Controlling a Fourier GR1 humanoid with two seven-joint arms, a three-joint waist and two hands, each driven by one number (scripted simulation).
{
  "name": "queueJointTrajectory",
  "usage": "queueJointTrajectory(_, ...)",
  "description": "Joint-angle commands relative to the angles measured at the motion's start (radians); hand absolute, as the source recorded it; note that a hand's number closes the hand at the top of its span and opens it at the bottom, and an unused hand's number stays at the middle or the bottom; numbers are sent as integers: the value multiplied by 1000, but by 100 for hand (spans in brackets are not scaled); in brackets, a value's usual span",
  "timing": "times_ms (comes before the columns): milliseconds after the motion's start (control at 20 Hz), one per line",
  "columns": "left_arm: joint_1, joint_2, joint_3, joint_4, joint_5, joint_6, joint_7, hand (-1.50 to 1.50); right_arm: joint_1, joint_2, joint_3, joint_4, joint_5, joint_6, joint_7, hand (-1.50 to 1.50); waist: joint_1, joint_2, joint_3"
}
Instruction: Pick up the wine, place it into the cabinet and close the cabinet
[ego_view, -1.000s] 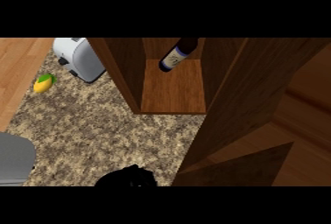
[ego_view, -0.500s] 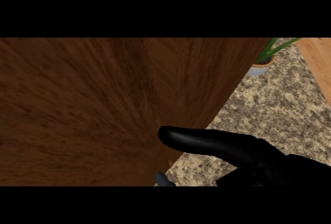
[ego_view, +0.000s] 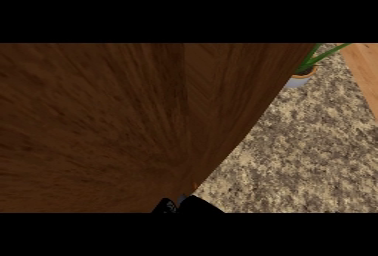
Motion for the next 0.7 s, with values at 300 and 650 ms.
queueJointTrajectory(300,132,101,195,39,113,-255,-12,150,-295,10,57,506,58,-214,-216,150,33,6,0)
queueJointTrajectory(650,132,109,290,66,175,-322,15,150,-429,10,-37,844,-70,-245,-403,150,36,15,1)
